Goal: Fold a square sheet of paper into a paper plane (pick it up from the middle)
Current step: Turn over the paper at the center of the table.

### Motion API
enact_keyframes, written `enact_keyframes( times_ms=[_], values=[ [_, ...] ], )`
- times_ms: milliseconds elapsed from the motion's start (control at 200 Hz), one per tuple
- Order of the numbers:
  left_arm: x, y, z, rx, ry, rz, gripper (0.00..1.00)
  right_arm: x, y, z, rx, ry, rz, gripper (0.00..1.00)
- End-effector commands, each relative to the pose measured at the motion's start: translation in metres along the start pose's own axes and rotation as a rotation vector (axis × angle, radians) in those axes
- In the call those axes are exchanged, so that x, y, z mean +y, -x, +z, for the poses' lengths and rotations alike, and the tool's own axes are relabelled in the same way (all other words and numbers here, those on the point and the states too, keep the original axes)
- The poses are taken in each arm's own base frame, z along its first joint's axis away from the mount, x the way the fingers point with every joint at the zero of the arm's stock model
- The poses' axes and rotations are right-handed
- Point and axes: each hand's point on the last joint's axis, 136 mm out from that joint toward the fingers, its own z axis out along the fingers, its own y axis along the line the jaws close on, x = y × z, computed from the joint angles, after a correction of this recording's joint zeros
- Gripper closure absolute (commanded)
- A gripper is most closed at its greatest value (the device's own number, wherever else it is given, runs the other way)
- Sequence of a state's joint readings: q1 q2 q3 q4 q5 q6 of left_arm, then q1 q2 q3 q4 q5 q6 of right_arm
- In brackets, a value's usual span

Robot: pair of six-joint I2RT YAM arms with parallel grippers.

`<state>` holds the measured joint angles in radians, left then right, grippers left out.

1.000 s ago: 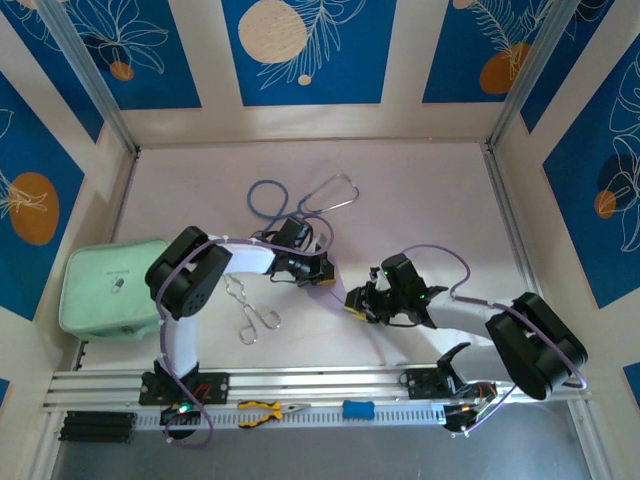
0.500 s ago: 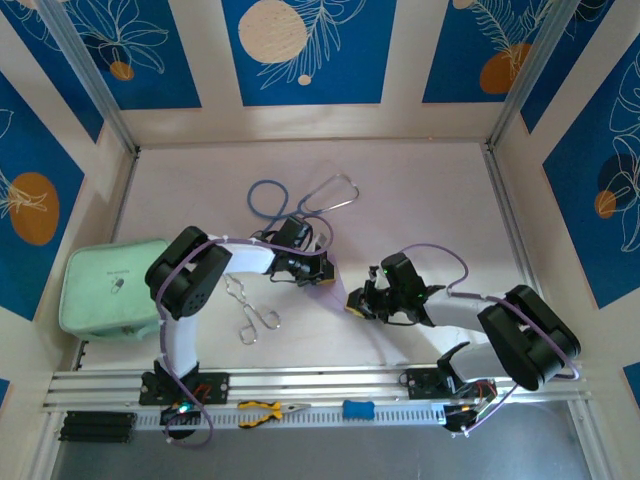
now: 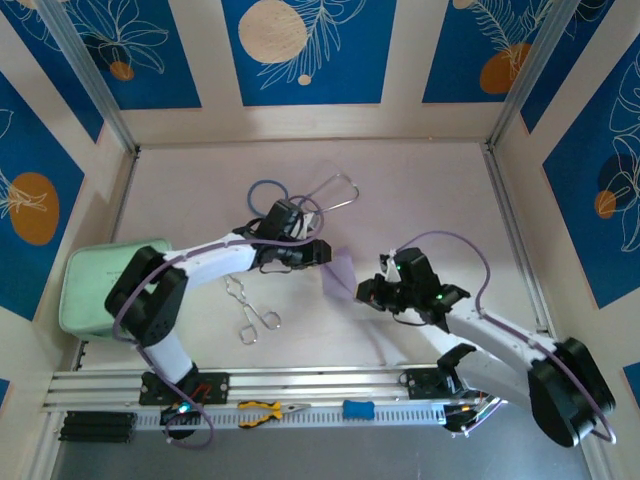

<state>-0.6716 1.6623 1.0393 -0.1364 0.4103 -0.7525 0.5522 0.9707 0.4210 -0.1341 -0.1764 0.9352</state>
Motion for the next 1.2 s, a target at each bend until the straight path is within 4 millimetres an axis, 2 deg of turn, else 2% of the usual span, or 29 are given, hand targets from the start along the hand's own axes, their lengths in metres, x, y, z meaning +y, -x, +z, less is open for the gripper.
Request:
enact_keyframes(
  times_ms=[0, 175, 400, 500, 560, 675, 915, 1090, 1195],
  values=[
    [0.021, 0.009, -0.024, -0.058, 0.161, 0.07, 0.64, -0.005, 0.01, -0.03, -0.045, -0.15, -0.128, 0.92],
    [0.039, 0.007, -0.035, -0.083, 0.227, 0.061, 0.63, 0.004, 0.029, -0.065, -0.085, -0.351, -0.275, 0.93],
    [0.059, 0.016, -0.062, -0.186, 0.268, -0.014, 0.58, -0.004, 0.059, -0.113, -0.219, -0.869, -0.457, 0.93],
    [0.072, 0.019, -0.073, -0.213, 0.268, -0.07, 0.58, 0.0, 0.067, -0.119, -0.265, -1.029, -0.531, 0.93],
    [0.078, 0.019, -0.078, -0.226, 0.27, -0.092, 0.58, 0.002, 0.068, -0.111, -0.263, -1.072, -0.561, 0.92],
    [0.09, 0.02, -0.088, -0.252, 0.273, -0.137, 0.57, 0.002, 0.06, -0.079, -0.206, -1.105, -0.617, 0.92],
    [0.113, 0.023, -0.108, -0.302, 0.266, -0.236, 0.56, 0.005, 0.014, 0.002, 0.02, -1.105, -0.794, 0.87],
    [0.118, 0.025, -0.112, -0.308, 0.258, -0.255, 0.56, 0.019, -0.018, 0.048, 0.141, -0.958, -0.855, 0.8],
    [0.116, 0.024, -0.111, -0.303, 0.247, -0.252, 0.56, 0.029, -0.026, 0.061, 0.174, -0.832, -0.816, 0.67]
  ],
)
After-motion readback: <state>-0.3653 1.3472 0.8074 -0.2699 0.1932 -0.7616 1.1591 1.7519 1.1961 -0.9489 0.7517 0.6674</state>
